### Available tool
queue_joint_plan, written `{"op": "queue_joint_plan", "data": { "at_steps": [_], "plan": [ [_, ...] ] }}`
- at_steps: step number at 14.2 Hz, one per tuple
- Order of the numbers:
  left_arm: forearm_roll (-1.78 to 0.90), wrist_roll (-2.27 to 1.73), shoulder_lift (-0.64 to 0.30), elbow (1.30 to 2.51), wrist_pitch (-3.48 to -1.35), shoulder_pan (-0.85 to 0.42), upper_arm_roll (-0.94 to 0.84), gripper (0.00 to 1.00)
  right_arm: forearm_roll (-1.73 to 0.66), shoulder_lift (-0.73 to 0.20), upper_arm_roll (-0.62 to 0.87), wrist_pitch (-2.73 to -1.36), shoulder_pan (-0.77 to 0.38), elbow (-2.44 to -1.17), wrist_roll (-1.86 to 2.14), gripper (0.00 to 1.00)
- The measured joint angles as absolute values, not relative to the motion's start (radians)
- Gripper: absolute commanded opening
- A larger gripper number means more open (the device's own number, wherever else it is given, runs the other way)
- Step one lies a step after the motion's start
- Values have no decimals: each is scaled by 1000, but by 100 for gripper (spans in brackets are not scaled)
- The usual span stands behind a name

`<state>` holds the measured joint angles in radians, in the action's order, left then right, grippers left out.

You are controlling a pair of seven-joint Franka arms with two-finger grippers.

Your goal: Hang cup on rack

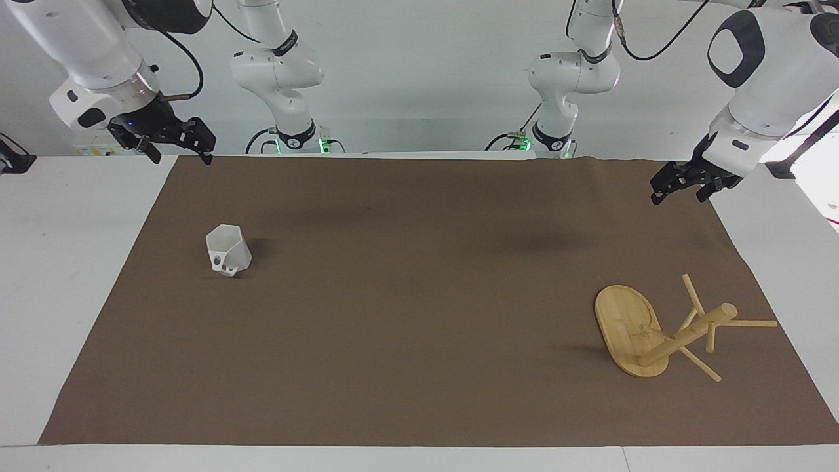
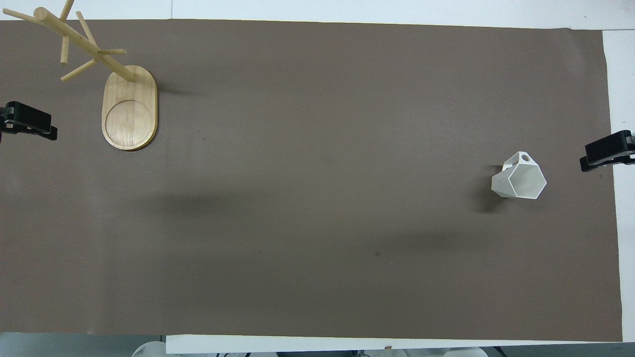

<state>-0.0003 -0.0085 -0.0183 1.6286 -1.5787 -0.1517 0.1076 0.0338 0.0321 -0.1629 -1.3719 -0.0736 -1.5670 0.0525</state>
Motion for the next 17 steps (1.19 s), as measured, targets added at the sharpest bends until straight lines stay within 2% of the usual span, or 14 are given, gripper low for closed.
{"op": "queue_joint_plan", "data": {
  "at_steps": [9, 11, 13, 15, 17],
  "plan": [
    [0, -9, -18, 1629, -1579, -152, 108, 100, 34, 32, -167, -1371, -70, -1572, 94, 100],
    [0, -9, -18, 1629, -1579, -152, 108, 100, 34, 32, -170, -1381, -64, -1573, 295, 100],
    [0, -9, -18, 1629, -1579, -152, 108, 100, 34, 33, -170, -1453, -32, -1590, 576, 100],
    [0, -9, -18, 1629, -1579, -152, 108, 100, 5, 28, -170, -1510, 22, -1614, 847, 100],
    [0, -9, -18, 1629, -1579, -152, 108, 100, -130, 3, -170, -1542, 114, -1631, 1131, 100]
  ]
}}
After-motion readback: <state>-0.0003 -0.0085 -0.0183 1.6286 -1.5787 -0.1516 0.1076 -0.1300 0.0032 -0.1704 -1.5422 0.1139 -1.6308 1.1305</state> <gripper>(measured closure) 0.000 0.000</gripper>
